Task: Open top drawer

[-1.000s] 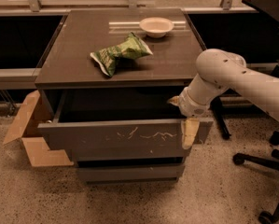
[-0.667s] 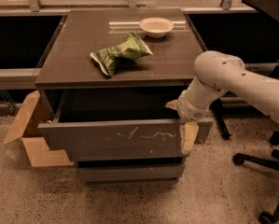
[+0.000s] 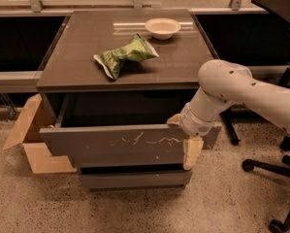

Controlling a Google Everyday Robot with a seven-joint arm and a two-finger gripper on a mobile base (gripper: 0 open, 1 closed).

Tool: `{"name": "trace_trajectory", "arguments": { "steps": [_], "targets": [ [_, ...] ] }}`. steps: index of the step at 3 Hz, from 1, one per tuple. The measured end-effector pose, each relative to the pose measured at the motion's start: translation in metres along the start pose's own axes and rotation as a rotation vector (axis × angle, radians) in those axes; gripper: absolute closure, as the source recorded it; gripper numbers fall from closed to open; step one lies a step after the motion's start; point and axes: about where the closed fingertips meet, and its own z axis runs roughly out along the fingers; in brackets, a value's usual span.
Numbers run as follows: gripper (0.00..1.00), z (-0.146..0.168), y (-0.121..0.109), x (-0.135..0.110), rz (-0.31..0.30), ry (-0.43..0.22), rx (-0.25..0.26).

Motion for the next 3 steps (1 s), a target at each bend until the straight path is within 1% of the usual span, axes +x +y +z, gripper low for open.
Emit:
{"name": "trace_trajectory", "arguments": {
  "steps": [1,3],
  "targets": [
    [0.38,0.001,0.012,-0.004,-0.010,-0.020,-0.011],
    [0.86,-0.015,0.034,-0.015,-0.036,-0.034,0.016]
  ]
}}
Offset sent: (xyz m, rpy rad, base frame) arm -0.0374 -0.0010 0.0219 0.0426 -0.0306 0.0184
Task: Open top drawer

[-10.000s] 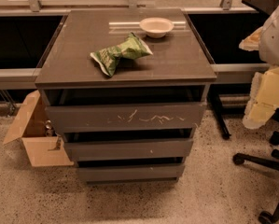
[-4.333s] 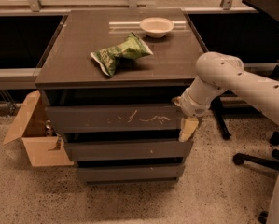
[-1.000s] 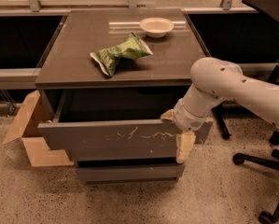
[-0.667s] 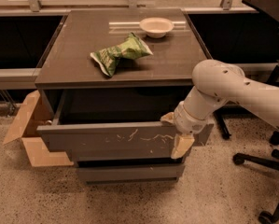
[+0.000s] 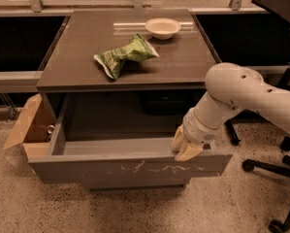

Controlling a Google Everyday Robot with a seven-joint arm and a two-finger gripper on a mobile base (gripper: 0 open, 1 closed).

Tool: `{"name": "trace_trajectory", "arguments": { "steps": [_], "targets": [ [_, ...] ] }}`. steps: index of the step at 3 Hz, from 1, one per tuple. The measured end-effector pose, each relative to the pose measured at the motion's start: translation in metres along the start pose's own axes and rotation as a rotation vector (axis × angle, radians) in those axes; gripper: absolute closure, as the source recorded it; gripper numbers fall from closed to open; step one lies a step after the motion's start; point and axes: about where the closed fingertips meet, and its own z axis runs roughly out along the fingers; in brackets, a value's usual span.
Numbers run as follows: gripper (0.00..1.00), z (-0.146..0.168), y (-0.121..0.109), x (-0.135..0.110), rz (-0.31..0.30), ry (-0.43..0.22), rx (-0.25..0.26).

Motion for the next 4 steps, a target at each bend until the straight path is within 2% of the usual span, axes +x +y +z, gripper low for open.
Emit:
{"name": "trace_trajectory", "arguments": {
  "steps": [1,4],
  "targets": [
    [0.98,-0.0021,0.0060,-0.0027,0.001,-0.007,-0.001],
    [0.30,-0.0021,0.0060,-0.0027,0.001,-0.007,-0.001]
  ]
}}
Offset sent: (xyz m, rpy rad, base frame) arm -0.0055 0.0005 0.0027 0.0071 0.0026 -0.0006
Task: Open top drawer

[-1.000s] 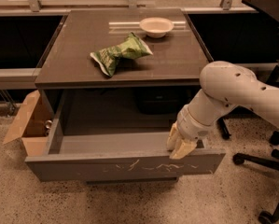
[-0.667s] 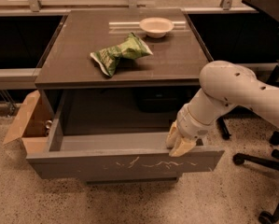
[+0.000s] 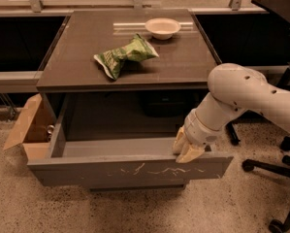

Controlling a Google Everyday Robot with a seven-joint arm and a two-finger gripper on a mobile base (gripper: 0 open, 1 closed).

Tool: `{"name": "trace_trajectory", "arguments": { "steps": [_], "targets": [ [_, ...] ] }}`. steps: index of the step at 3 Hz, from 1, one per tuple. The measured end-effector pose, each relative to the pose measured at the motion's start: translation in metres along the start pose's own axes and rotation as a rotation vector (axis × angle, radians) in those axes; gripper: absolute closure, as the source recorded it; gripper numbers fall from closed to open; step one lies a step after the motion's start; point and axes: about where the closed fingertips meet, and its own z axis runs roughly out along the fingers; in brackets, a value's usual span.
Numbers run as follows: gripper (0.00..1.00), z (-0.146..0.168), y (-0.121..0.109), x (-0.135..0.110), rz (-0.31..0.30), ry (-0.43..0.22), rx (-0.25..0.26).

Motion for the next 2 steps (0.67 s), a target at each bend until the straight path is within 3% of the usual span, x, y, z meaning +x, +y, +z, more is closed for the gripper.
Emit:
{"name": "trace_trajectory", "arguments": {
  "steps": [1,2],
  "targets": [
    [0.07,-0.016,0.003,0.004,0.001,0.002,0.034],
    [0.00,-0.037,0.006,0.010,0.007,0.008,0.077]
  ]
}}
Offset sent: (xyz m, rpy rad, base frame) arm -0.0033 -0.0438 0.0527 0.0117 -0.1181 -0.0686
